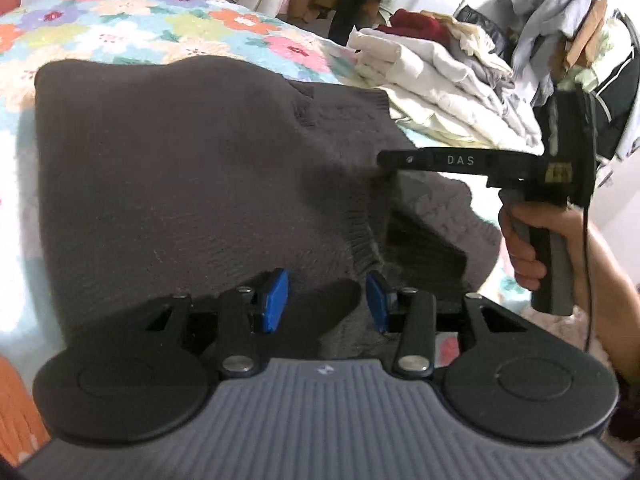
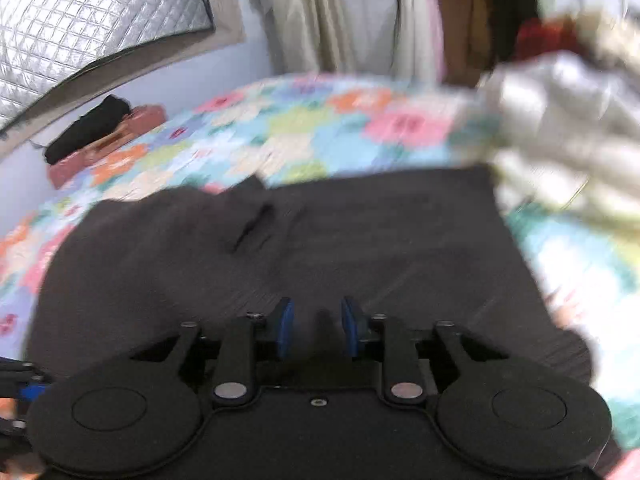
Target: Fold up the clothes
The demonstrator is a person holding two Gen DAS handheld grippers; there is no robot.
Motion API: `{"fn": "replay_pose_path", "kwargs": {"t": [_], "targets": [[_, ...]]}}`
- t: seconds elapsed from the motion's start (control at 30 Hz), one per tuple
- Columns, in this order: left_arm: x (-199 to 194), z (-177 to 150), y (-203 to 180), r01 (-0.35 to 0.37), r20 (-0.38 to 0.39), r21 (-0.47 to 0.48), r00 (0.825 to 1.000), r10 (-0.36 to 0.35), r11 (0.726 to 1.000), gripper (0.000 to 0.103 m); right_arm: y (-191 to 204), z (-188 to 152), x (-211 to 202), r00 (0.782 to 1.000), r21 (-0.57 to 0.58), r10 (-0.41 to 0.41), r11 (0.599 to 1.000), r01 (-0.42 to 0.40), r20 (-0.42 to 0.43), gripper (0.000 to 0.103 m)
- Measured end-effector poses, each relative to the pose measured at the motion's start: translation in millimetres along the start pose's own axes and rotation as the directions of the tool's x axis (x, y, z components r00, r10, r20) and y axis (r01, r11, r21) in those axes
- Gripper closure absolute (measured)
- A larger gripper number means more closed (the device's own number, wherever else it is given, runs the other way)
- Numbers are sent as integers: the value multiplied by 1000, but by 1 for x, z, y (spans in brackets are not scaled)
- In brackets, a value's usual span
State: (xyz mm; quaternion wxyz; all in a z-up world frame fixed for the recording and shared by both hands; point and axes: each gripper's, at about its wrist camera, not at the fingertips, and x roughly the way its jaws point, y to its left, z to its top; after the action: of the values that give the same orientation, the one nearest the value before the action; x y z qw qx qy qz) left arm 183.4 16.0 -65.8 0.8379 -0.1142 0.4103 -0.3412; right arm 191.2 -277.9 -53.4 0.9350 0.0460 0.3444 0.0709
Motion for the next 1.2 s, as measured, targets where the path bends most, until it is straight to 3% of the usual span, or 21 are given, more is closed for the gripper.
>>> {"fn": "replay_pose_path", "kwargs": {"t": [0.03, 0.13, 0.17, 0.2, 0.3, 0.4, 0.5, 0.63, 0.67, 0.7, 0.73, 0.83, 0.93, 1.0, 1.07, 1.1, 1.17, 1.2], "targets": [[1, -1, 1, 1, -4, -5, 1000, -1, 1000, 58, -7, 0, -8, 1000, 5, -4, 1000, 4, 16, 70], [2, -4, -8, -30, -6, 50, 1000, 30, 998, 58, -19, 6, -13, 992, 100, 125, 987, -126, 23, 66], [2, -5, -13, -43, -4, 75, 999, 44, 996, 58, -22, 8, -14, 986, 131, 167, 977, -169, 27, 63], [2, -5, -17, -54, -3, 97, 998, 55, 994, 57, -23, 7, -12, 978, 156, 206, 966, -206, 19, 54], [3, -9, -24, -77, 6, 141, 997, 77, 987, 54, -11, 3, 15, 959, 219, 280, 939, -265, -43, 47], [0, -8, -24, -78, 26, 154, 997, 75, 985, 54, -2, -2, 27, 912, 242, 369, 915, -322, -181, 37], [-11, -3, -16, -64, 71, 120, 996, 56, 991, 54, 3, -10, 20, 913, 239, 345, 926, -292, -218, 37], [-27, 4, -2, -76, 140, 34, 988, 70, 997, 54, 11, -20, 27, 866, 267, 433, 890, -369, -249, 36], [-28, 4, 1, -89, 143, 22, 986, 85, 996, 54, 15, -22, 32, 870, 253, 424, 896, -364, -250, 36], [-27, 3, 4, -104, 137, 15, 985, 101, 994, 54, 20, -23, 36, 875, 236, 414, 903, -360, -251, 50], [-23, 3, 6, -116, 121, 11, 986, 114, 993, 54, 28, -22, 36, 886, 177, 393, 917, -358, -246, 94], [-18, -2, 8, -133, 82, -8, 988, 133, 991, 54, 41, -15, 15, 931, 16, 294, 955, -298, -218, 93], [-19, -6, 5, -108, 80, -15, 991, 109, 994, 48, 44, -20, -11, 954, -83, 225, 966, -245, -200, 94], [-13, -10, 2, -113, 70, -10, 991, 113, 994, 46, 41, -23, -3, 948, -78, 196, 972, -221, -251, 93], [-4, -14, -4, -153, 57, 18, 987, 152, 988, 46, 31, -23, 7, 929, -13, 217, 973, -232, -298, 91], [-1, -14, -9, -177, 55, 34, 983, 175, 984, 45, 22, -17, 5, 934, 35, 219, 975, -218, -281, 89], [0, -12, -23, -217, 53, 67, 975, 214, 974, 44, 5, -6, -1, 944, 131, 219, 973, -192, -245, 74], [0, -10, -30, -223, 55, 70, 974, 219, 972, 43, -9, 0, -6, 958, 171, 193, 973, -157, -214, 53]]}}
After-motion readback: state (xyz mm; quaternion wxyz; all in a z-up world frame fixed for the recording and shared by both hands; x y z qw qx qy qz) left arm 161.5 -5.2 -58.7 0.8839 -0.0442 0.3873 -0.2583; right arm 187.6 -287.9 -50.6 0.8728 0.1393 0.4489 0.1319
